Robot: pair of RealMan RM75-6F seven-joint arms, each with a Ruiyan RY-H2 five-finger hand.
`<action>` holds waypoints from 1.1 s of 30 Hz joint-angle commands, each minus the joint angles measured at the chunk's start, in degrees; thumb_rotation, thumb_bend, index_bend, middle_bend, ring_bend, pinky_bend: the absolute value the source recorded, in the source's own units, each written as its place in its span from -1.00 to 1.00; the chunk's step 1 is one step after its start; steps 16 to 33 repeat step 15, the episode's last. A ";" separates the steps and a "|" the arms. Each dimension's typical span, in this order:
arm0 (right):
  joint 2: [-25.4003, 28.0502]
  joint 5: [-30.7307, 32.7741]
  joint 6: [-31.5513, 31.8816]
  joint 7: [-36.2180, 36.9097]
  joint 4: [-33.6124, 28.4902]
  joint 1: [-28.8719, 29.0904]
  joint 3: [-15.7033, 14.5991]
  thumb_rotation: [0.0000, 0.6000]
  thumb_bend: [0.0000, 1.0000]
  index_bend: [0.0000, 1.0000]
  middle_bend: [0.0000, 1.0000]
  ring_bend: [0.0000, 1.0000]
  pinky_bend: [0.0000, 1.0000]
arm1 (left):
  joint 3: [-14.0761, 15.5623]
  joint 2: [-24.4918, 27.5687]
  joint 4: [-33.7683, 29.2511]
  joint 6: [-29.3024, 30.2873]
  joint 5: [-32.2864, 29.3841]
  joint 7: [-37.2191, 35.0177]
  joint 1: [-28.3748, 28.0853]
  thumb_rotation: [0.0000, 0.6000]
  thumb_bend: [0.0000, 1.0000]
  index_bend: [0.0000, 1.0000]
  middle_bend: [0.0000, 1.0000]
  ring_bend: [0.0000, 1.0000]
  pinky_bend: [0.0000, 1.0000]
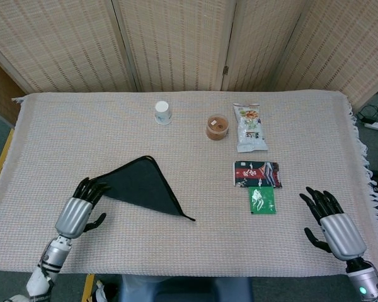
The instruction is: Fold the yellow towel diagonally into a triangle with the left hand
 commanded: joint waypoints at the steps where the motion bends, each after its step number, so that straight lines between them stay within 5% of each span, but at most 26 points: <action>1: -0.39 0.03 -0.23 -0.83 0.01 0.10 -0.13 1.00 -0.07 -1.00 -1.00 -1.00 -1.00 | 6.98 10.43 -11.16 10.80 -0.44 11.56 13.83 1.00 -0.27 -0.63 -0.67 -0.87 -1.00; 7: -1.07 0.07 -0.06 -2.78 -0.10 0.05 -0.22 1.00 -0.07 -1.00 -1.00 -1.00 -1.00 | 7.36 9.56 -8.52 16.51 3.89 12.03 19.25 1.00 -0.27 -0.67 -0.71 -0.87 -1.00; 12: -1.41 -0.07 -0.12 -3.94 -0.13 0.01 -0.54 1.00 -0.07 -1.00 -1.00 -1.00 -1.00 | 4.95 8.57 -6.77 20.08 7.36 13.31 21.03 1.00 -0.28 -0.70 -0.71 -0.88 -1.00; 33: -1.68 0.16 -0.52 -4.41 -0.05 0.16 -0.60 1.00 -0.07 -1.00 -1.00 -1.00 -1.00 | 3.99 8.74 -6.83 19.89 7.59 12.26 21.58 1.00 -0.28 -0.70 -0.71 -0.88 -1.00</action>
